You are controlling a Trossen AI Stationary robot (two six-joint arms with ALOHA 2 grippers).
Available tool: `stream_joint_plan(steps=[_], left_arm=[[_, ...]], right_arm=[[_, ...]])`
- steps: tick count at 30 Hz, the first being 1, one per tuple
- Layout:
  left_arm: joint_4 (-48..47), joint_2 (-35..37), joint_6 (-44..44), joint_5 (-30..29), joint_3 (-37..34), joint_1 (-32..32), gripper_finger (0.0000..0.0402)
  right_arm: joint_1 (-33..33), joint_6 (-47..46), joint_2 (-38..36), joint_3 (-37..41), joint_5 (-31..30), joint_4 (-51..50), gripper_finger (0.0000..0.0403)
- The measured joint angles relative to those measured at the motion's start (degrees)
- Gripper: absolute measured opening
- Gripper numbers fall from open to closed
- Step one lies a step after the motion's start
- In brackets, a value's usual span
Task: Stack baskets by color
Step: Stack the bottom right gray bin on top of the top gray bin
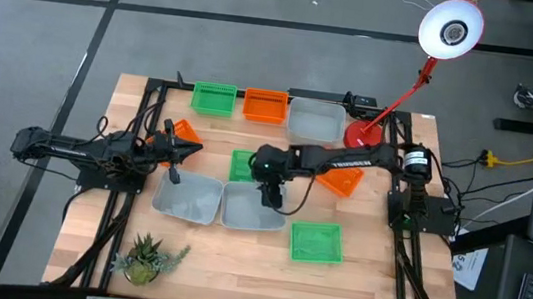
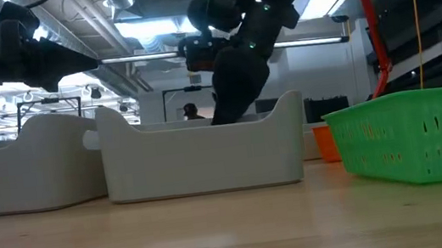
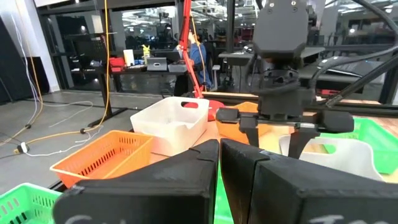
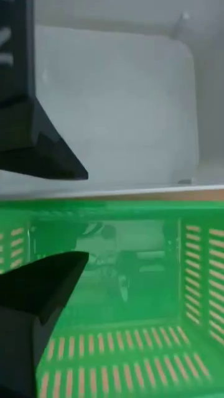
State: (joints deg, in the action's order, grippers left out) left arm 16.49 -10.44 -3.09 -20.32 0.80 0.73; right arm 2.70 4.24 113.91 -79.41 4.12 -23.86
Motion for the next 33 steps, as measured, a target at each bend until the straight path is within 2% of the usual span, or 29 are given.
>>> stream_joint_plan(steps=[3,6,7,10,13,22,27,28,30,33], left_arm=[[-0.2,0.0,0.0,0.0,0.0,0.0,0.0009],[-0.4,0.0,0.0,0.0,0.0,0.0,0.0009],[-0.4,0.0,0.0,0.0,0.0,0.0,0.0009],[-0.6,0.0,0.0,0.0,0.0,0.0,0.0009],[-0.7,0.0,0.0,0.0,0.0,0.0,0.0009],[-1.5,0.0,0.0,0.0,0.0,0.0,0.0009],[-1.6,0.0,0.0,0.0,0.0,0.0,0.0009],[-1.6,0.0,0.0,0.0,0.0,0.0,0.0009],[-1.6,0.0,0.0,0.0,0.0,0.0,0.0009],[-1.6,0.0,0.0,0.0,0.0,0.0,0.0009]], right_arm=[[-0.6,-0.1,0.0,1.0,0.0,0.3,0.0131],[-1.5,0.7,0.0,1.1,0.0,0.0,0.0036],[-1.9,1.8,-0.2,1.0,0.0,0.5,0.0022],[-3.0,4.5,-0.8,-1.3,-0.1,-0.9,0.0017],[-3.4,9.8,-2.7,-6.1,-2.5,-8.8,0.0017],[1.2,15.6,-12.9,-22.9,-15.7,-35.3,0.0017],[8.2,15.8,-19.9,-25.3,-24.6,-39.5,0.0017],[10.1,15.7,-21.1,-25.0,-24.5,-39.4,0.0017],[13.2,15.3,-22.6,-23.8,-20.5,-39.4,0.0017],[16.0,13.5,-23.2,-20.2,-8.7,-39.2,0.0017]])
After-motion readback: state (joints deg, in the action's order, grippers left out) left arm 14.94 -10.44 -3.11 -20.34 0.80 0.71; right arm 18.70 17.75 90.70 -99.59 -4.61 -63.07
